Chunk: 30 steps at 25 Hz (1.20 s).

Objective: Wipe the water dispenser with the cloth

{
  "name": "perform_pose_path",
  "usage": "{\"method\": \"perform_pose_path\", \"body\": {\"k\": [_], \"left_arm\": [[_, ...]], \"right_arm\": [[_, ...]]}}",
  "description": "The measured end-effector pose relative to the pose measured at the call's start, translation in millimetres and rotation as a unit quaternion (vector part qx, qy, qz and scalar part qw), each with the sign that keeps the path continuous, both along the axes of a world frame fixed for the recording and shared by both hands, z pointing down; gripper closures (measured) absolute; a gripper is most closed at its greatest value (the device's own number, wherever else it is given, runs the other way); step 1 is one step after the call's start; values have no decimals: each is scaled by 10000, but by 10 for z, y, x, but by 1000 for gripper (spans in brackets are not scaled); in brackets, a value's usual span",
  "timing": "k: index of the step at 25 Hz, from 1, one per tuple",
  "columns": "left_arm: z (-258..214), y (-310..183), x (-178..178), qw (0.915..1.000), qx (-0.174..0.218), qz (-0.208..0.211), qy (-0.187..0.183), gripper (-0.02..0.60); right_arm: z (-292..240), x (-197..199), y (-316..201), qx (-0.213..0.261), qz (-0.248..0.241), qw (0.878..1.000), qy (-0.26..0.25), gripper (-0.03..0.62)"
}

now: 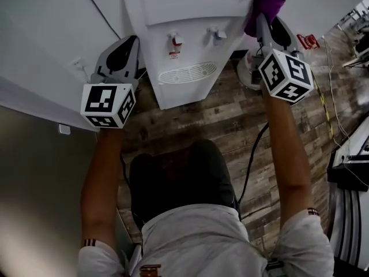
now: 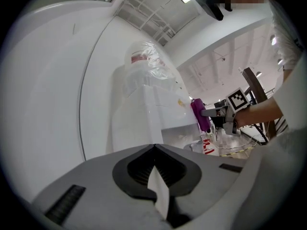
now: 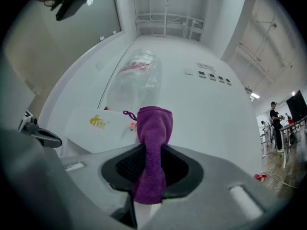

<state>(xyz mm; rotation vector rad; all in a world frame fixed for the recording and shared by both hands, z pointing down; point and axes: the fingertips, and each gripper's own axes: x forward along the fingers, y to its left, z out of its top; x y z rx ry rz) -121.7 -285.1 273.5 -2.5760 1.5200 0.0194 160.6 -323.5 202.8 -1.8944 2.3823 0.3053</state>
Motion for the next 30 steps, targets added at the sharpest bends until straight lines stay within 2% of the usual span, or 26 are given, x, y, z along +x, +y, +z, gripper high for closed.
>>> {"method": "perform_pose_path", "body": {"k": [6,13,17,25,30], "left_arm": [[-27,53,46,10000,43,30,12,583],[40,81,5,9999,100,16,131,583],[227,125,-102,9998,99,-60,183,583],[516,158,-151,9996,18,16,293,583],[502,183,-78,9995,83,117,264,583]], "right_arm": [[-8,-526,376,92,-507,9983,-277,497],[290,-1770,899,56,-1528,9875,-376,497],[573,-2312,967,14,-1808,9833,-202,497],[909,-2721,744,-90,-1851,9826,120,497],[1042,-2594,665,-225,-1688,9852,171,497]]}}
